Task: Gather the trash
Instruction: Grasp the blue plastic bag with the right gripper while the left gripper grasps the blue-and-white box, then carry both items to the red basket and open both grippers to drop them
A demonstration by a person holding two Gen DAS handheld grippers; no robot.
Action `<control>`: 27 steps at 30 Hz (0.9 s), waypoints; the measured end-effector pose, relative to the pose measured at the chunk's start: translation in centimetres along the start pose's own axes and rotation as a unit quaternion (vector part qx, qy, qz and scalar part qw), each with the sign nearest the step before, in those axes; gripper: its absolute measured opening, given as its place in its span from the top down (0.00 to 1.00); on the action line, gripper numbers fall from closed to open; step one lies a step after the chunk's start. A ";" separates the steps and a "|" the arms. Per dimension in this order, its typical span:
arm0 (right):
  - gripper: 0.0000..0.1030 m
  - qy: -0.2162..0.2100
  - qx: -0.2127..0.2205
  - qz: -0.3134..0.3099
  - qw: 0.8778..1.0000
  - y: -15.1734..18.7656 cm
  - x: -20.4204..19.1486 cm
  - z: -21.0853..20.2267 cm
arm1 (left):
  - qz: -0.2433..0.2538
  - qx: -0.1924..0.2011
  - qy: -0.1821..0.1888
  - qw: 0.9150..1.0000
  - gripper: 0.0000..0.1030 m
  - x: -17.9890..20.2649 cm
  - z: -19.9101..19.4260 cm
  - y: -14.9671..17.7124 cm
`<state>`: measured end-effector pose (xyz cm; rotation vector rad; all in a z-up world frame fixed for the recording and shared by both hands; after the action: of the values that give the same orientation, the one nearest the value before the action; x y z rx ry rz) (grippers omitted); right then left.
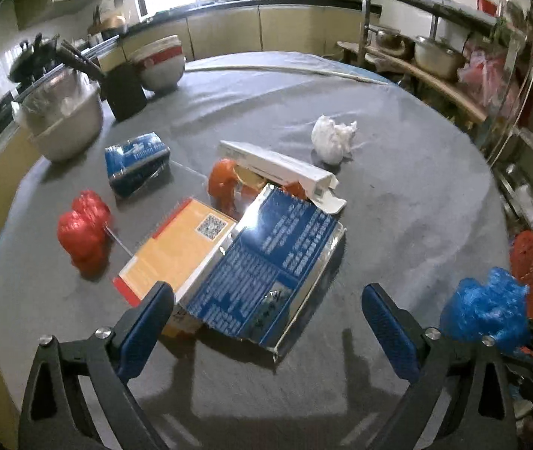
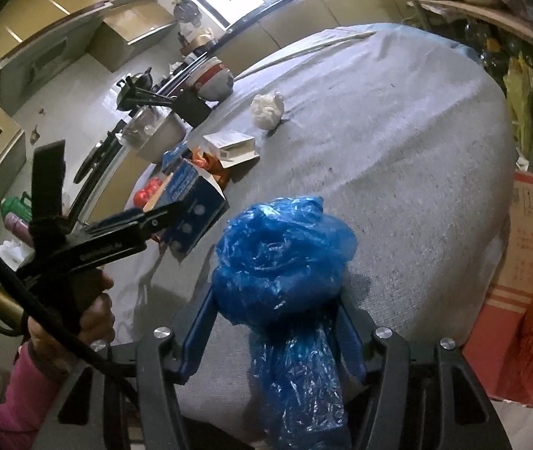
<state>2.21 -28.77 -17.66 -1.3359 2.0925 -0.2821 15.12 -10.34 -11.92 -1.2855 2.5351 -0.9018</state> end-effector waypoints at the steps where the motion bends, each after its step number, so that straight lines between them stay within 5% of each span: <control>1: 0.40 -0.001 0.001 0.000 1.000 0.1 0.0 0.0 | 0.000 0.002 0.010 1.000 0.05 0.2 -0.3 0.3; 3: 0.40 -0.004 0.005 0.001 1.000 0.1 0.1 0.1 | 0.013 0.000 0.032 0.999 0.08 0.9 -0.7 0.9; 6: 0.41 -0.008 0.007 0.002 1.000 0.1 0.1 0.1 | 0.028 -0.022 0.054 0.998 0.28 1.7 -0.7 1.3; 12: 0.42 -0.001 0.014 0.003 1.000 -0.1 1.0 -0.4 | 0.003 -0.010 0.046 0.999 0.28 0.8 -1.6 0.2; 23: 0.44 0.014 0.027 0.022 0.999 -0.5 2.8 -1.7 | 0.025 -0.056 0.051 0.997 0.28 2.5 1.9 -0.2; 27: 0.44 0.008 0.042 0.026 0.999 -0.3 3.4 -3.0 | 0.004 -0.058 0.067 0.996 0.37 2.3 2.6 0.3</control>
<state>-0.32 -32.31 -16.54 -1.2335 2.1006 -0.3544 14.52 -13.10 -13.89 -1.2871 2.7317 -0.8784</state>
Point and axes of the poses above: each gripper's, at about its wrist camera, not at the fingertips, and z roughly the way its jaws point, x to its right, y to its underside, the point moved 1 cm from there along z, roughly the way its jaws point, and after that the axes turned 11 degrees about y, right-handed, at the moved point
